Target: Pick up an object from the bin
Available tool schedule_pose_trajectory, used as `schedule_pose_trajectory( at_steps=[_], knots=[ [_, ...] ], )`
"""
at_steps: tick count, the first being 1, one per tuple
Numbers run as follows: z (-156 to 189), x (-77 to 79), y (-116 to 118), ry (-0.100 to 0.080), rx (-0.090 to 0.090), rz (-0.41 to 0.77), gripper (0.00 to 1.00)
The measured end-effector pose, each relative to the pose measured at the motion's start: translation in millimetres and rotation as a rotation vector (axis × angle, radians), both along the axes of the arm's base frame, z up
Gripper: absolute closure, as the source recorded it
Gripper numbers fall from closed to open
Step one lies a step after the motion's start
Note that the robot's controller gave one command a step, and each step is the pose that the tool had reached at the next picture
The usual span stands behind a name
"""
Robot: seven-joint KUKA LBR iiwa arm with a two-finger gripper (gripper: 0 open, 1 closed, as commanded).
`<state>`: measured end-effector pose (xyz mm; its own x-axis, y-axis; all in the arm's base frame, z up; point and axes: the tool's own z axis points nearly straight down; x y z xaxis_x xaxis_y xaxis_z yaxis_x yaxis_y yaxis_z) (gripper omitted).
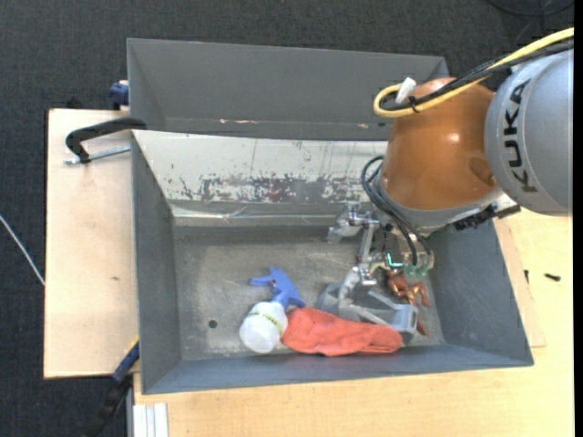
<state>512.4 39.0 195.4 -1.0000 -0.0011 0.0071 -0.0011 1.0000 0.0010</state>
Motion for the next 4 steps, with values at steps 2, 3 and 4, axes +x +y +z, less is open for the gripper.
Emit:
schedule_pose_trajectory(
  at_steps=[2,3,4],
  knots=[
    [-37,0.9,-2,-0.017,0.0,0.041,0.0],
    [-70,-9.7,8,-0.002,0.0,0.168,0.0],
    [-105,-0.1,38,-0.028,0.0,0.575,1.0]
  ],
)
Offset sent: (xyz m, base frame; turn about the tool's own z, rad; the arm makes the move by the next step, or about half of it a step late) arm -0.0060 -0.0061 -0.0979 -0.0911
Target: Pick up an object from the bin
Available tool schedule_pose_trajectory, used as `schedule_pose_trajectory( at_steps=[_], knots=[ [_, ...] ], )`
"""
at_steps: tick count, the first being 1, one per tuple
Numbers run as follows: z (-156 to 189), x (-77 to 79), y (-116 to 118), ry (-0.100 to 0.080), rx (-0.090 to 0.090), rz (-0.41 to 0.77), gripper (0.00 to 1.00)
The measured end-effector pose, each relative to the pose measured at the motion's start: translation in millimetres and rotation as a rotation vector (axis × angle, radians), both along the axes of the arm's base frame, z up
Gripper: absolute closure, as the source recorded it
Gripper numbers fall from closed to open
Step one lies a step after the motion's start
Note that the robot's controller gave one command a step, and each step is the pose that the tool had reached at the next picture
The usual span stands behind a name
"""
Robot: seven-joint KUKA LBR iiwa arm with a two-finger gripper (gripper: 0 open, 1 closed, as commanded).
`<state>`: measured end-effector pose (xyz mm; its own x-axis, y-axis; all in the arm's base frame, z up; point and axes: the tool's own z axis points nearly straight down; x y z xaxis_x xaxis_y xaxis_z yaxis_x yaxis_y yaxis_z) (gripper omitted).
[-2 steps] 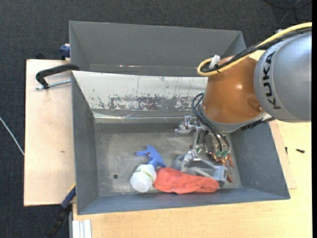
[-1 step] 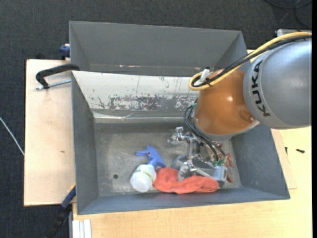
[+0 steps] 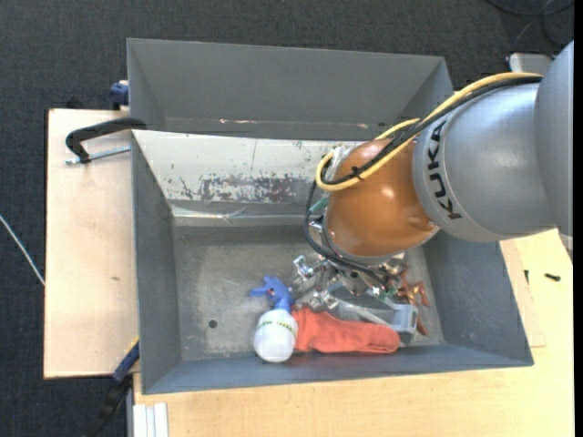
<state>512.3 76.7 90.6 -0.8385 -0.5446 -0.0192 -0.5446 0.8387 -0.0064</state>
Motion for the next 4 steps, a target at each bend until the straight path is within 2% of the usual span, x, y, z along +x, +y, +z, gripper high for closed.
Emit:
schedule_pose_trajectory(
  at_steps=[1,2,3,4],
  knots=[
    [-4,-4.3,-1,0.015,-0.004,0.0,0.0],
    [-4,-4.2,-1,0.014,-0.004,0.001,0.0],
    [-15,-14.9,-6,0.005,-0.007,0.515,1.0],
    [-16,-16.8,-6,0.011,-0.006,0.515,0.0]
  ],
)
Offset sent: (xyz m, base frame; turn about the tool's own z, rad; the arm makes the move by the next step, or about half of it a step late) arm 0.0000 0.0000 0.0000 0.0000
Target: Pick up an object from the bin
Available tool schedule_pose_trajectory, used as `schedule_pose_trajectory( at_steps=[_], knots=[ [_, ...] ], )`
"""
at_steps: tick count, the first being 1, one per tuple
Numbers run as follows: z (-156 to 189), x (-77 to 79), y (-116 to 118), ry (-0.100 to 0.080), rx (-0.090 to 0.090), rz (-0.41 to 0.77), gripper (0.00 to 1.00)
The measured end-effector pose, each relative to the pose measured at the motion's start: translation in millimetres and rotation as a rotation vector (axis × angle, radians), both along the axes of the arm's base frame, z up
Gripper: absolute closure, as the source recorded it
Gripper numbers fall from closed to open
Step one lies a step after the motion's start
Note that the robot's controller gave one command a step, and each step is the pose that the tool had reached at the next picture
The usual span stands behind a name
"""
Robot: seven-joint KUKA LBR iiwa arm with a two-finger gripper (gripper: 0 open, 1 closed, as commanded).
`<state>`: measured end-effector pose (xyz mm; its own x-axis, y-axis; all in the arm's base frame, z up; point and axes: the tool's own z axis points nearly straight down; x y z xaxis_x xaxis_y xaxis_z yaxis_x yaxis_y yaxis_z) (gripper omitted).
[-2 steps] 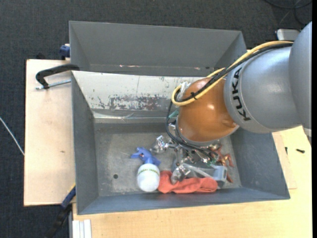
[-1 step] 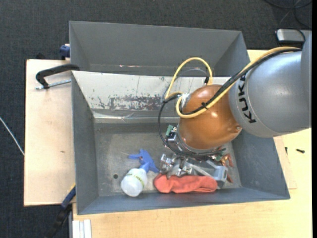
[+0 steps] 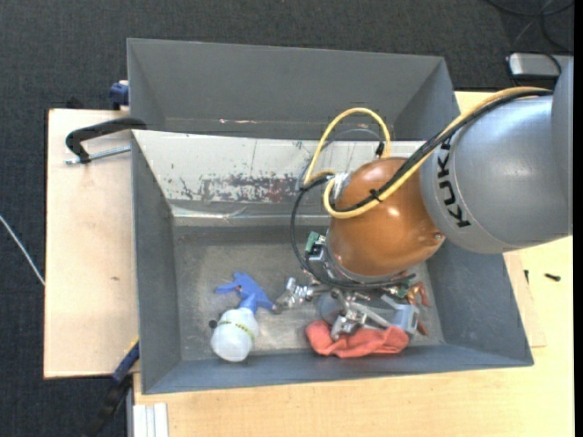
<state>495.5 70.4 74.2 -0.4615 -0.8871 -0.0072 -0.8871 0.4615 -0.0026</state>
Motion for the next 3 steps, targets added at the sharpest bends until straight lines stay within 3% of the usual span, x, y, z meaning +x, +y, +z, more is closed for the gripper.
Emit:
schedule_pose_trajectory(
  at_steps=[1,2,3],
  knots=[
    [-0.1,-0.1,0.0,0.0,0.0,0.0,0.0],
    [5.6,6.9,7.7,0.0,-0.003,0.681,1.0],
    [5.5,6.4,8.6,0.002,-0.001,0.682,0.0]
  ],
)
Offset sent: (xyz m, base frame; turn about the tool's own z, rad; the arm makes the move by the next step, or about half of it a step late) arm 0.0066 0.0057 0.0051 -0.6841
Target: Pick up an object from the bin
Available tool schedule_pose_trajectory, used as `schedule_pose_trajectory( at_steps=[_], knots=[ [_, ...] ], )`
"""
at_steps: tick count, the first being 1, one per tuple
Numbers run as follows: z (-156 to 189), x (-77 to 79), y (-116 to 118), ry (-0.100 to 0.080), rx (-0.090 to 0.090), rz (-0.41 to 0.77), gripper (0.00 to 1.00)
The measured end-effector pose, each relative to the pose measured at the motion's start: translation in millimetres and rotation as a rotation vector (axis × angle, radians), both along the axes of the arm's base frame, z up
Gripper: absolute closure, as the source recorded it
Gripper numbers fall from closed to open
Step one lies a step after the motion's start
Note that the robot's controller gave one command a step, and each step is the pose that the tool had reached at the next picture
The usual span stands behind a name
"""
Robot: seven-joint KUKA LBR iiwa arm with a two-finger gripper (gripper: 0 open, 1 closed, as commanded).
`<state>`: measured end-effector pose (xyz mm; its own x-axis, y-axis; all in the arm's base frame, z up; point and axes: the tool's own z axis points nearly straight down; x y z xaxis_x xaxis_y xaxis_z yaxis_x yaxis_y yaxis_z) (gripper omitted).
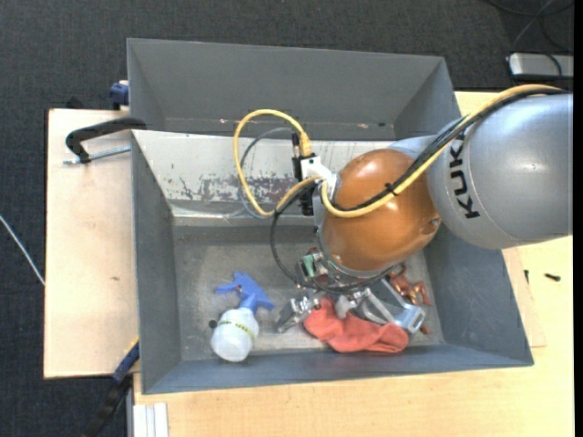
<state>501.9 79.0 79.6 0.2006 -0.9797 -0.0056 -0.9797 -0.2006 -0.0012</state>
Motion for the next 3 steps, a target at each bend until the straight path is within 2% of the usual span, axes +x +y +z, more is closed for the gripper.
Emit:
schedule_pose_trajectory(
  at_steps=[1,2,3],
  knots=[
    [0,0.0,0,0.0,0.0,0.0,0.0],
    [-4,37.1,-6,-0.007,-0.009,-0.039,1.0],
    [-4,37.1,-6,-0.007,-0.009,-0.039,1.0]
  ],
)
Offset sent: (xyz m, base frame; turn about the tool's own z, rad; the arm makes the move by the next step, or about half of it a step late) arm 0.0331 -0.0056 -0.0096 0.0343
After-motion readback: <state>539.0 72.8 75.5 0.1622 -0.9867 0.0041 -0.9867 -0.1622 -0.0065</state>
